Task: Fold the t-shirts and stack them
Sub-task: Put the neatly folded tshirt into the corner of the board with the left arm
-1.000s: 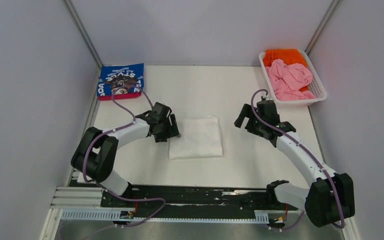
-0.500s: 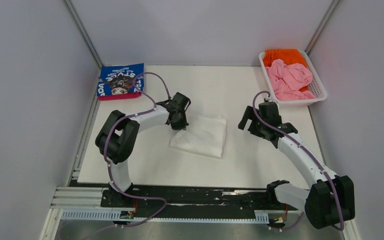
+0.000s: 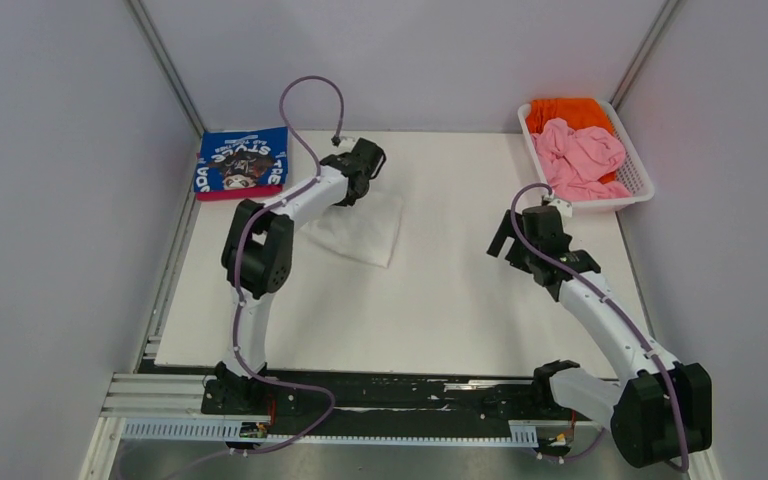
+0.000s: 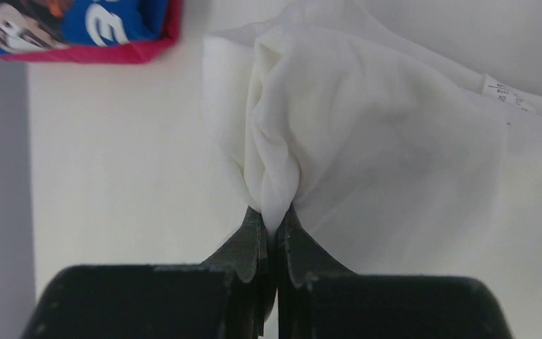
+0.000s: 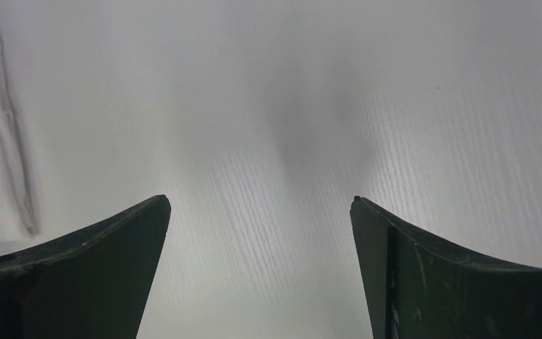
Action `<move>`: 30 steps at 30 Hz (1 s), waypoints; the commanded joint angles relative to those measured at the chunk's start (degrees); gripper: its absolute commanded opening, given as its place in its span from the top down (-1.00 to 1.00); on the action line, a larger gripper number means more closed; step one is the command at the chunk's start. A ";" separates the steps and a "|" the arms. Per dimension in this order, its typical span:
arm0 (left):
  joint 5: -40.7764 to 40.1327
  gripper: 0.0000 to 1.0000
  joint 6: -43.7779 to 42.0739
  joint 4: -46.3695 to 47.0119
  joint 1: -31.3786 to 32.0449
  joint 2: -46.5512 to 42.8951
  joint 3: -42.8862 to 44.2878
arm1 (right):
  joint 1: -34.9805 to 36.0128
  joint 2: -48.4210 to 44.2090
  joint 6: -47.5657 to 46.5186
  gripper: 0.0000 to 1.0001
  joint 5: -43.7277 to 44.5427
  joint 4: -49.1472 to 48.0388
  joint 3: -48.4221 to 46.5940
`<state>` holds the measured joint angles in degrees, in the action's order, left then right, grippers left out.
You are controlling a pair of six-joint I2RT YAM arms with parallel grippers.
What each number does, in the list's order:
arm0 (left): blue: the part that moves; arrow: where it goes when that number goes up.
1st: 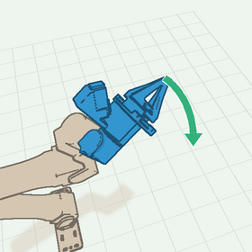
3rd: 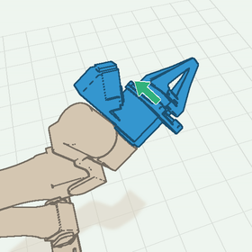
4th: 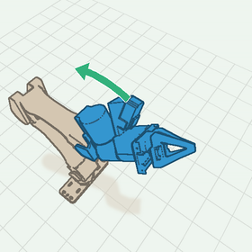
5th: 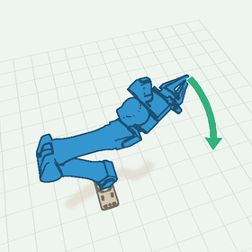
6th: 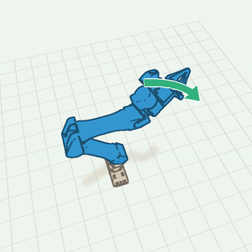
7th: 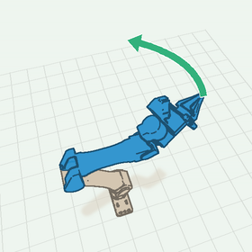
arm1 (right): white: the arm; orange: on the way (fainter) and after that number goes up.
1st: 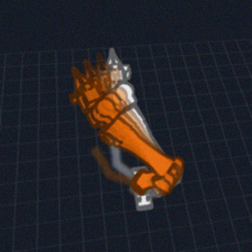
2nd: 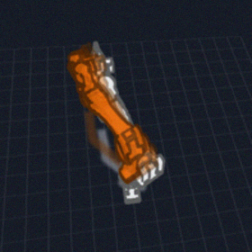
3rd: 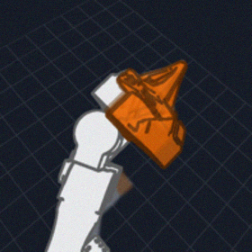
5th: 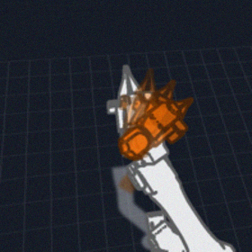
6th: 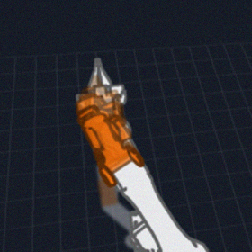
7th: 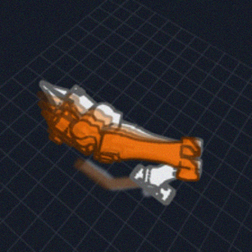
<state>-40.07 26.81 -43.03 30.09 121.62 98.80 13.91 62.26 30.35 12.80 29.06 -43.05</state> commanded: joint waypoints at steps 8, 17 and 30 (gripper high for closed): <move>-10.53 1.00 -31.90 16.47 -10.43 0.77 10.67 | -2.85 4.93 -2.01 -1.00 2.75 -3.32 -1.50; -9.87 1.00 -39.71 18.64 -15.26 2.81 18.55 | -3.29 6.93 -2.57 -1.00 2.79 -4.27 -2.30; -3.86 1.00 -40.41 12.16 -16.38 -2.65 26.13 | -3.30 5.73 -4.15 -1.00 -0.27 -5.99 -1.52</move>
<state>-44.56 -13.04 -29.61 14.04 124.70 120.20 10.79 69.45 27.51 12.97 25.67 -43.13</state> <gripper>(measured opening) 0.029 0.998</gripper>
